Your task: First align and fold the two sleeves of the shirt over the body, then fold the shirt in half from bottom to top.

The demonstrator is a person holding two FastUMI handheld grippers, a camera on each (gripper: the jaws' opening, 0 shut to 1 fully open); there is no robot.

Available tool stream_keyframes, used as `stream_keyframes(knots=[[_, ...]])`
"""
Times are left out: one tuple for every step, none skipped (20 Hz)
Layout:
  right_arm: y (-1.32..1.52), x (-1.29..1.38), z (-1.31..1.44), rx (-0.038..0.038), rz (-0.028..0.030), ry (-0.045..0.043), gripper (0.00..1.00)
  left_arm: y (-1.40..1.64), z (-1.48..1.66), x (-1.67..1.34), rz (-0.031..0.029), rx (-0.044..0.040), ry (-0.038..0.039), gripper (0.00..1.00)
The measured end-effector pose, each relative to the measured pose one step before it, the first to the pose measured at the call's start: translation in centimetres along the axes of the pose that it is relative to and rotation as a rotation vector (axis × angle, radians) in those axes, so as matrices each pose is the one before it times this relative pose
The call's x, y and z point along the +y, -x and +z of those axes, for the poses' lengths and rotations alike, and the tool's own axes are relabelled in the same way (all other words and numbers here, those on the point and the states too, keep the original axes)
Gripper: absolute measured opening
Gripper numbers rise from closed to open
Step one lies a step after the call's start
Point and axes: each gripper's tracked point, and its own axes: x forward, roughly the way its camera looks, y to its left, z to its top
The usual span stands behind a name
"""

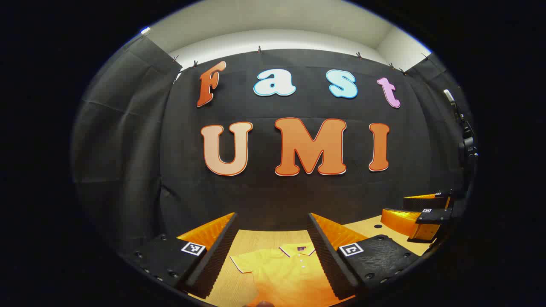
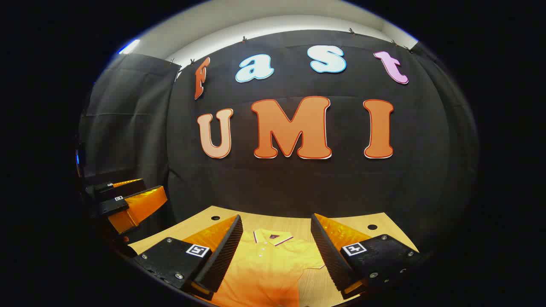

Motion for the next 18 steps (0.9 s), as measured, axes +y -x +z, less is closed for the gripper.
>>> stream_keyframes(knots=[[0.000, 0.142, -0.082, 0.00199, -0.00046, 0.00219, 0.97, -0.116, 0.012, 0.019, -0.00214, -0.00015, -0.00509, 0.98], [0.021, 0.329, -0.083, 0.00405, 0.00471, -0.00185, 0.97, 0.023, -0.173, -0.081, -0.00465, 0.00237, -0.00518, 0.98], [-0.091, 0.322, -0.120, 0.00544, 0.00335, -0.00264, 0.97, -0.016, 0.038, -0.030, -0.00466, 0.00241, -0.00336, 0.98], [0.058, 0.325, -0.300, 0.00590, 0.00484, -0.00293, 0.97, -0.024, -0.267, -0.002, -0.00690, 0.00459, -0.00076, 0.98], [-0.015, 0.316, -0.274, 0.00942, 0.00332, -0.00205, 0.97, -0.017, -0.171, 0.064, -0.00563, 0.00461, 0.00339, 0.98], [-0.029, 0.300, -0.166, 0.00615, 0.00177, -0.00216, 0.97, 0.126, -0.106, 0.215, 0.00011, -0.00001, 0.00510, 0.98], [-0.023, 0.248, 0.075, -0.00136, -0.00140, -0.00565, 0.97, 0.029, 0.170, 0.393, 0.00506, -0.00383, -0.00020, 0.98], [-0.072, 0.194, 0.087, -0.00173, -0.00266, -0.00875, 0.97, 0.032, 0.097, 0.418, 0.00463, -0.00344, -0.00388, 0.97], [-0.144, 0.418, 0.060, -0.00049, 0.00284, -0.00835, 0.97, 0.055, 0.264, 0.323, 0.00277, -0.00697, -0.00003, 0.97], [-0.148, 0.464, 0.011, -0.00024, -0.00069, -0.00285, 0.97, 0.063, -0.095, 0.169, 0.00068, -0.00219, -0.00235, 0.97], [-0.126, 0.243, -0.194, 0.00074, -0.00184, 0.00190, 0.97, 0.005, -0.031, 0.332, 0.00051, 0.00165, -0.00175, 0.97], [-0.073, 0.327, -0.065, 0.00144, -0.00233, 0.00379, 0.97, 0.085, -0.150, 0.295, 0.00077, 0.00357, 0.00121, 0.97], [-0.160, 0.364, 0.081, -0.00098, 0.00085, 0.00131, 0.97, -0.012, -0.189, 0.324, 0.00232, 0.00509, 0.00305, 0.97], [-0.097, 0.346, 0.051, -0.00374, 0.00315, 0.00017, 0.97, -0.050, -0.130, 0.297, 0.00349, 0.00216, 0.00299, 0.97], [-0.050, 0.288, 0.032, -0.00405, 0.00269, 0.00623, 0.97, 0.003, 0.034, 0.295, 0.00374, 0.00199, 0.00162, 0.97], [-0.076, 0.096, 0.065, -0.00548, -0.00065, 0.01184, 0.97, 0.196, -0.178, 0.212, 0.00423, 0.00171, 0.00156, 0.97], [-0.111, -0.002, 0.106, -0.00420, -0.00263, 0.01231, 0.97, 0.000, -0.114, 0.201, 0.00396, 0.00173, 0.00469, 0.97], [-0.141, -0.024, -0.141, -0.00002, -0.00237, 0.00729, 0.97, -0.074, -0.069, 0.133, 0.00362, 0.00008, 0.00497, 0.97]])
